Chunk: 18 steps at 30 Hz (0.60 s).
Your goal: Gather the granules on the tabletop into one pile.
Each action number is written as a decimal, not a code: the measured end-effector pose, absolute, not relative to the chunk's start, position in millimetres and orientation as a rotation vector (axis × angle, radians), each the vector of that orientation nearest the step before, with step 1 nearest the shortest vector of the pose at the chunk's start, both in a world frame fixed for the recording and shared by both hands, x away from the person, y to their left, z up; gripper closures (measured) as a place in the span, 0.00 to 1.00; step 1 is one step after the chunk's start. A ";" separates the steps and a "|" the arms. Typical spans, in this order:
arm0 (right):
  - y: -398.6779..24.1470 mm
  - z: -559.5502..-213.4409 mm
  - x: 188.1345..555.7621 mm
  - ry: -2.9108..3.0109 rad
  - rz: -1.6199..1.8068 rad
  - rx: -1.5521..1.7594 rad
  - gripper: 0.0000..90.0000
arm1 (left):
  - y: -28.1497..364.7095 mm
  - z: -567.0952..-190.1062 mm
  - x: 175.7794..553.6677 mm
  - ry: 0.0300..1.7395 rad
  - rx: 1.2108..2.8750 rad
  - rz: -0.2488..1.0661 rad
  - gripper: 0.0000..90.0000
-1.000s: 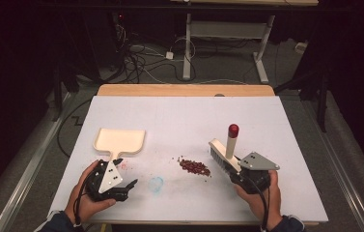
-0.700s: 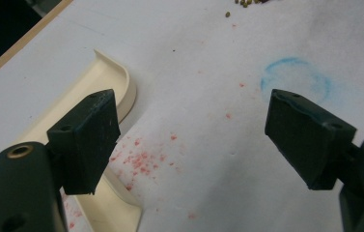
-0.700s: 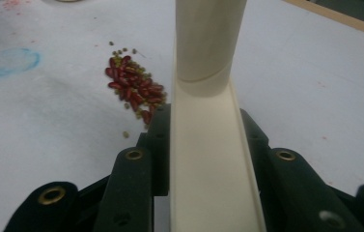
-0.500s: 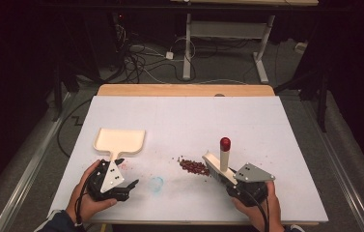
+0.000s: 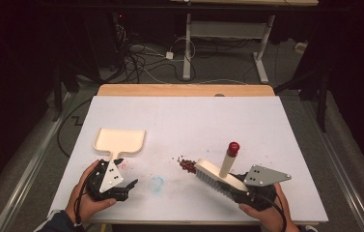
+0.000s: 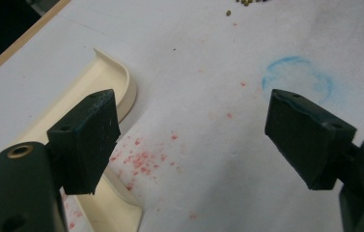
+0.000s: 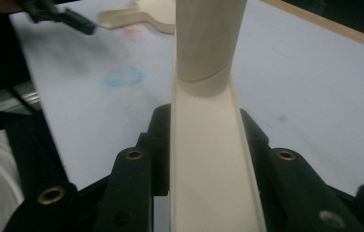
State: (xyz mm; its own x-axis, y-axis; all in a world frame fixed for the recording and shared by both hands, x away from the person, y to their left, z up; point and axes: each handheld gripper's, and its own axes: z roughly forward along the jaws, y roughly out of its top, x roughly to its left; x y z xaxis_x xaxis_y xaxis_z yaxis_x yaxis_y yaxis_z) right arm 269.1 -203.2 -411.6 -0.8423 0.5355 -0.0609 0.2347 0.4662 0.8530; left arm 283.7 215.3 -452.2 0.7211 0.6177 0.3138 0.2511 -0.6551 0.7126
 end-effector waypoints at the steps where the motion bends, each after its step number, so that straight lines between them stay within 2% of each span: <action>1: -199.2 -414.4 270.5 2.427 1.324 0.582 0.75 | 215.0 -452.1 283.8 0.655 2.265 0.724 0.21; 9: -176.2 -440.2 301.0 2.561 1.353 0.347 0.75 | 213.8 -454.0 286.6 0.656 2.278 0.714 0.21; 18: -156.2 -447.2 339.7 2.478 1.387 0.412 0.75 | 214.8 -454.5 285.8 0.662 2.277 0.714 0.21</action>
State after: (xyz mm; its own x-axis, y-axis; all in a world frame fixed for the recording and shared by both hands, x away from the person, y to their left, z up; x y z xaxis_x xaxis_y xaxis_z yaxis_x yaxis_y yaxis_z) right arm 339.7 -156.2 -447.2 -0.9227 0.3733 -0.0961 0.1131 0.5006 0.8583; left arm 285.8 214.8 -454.5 0.7238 0.6172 0.3083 0.2615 -0.6590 0.7052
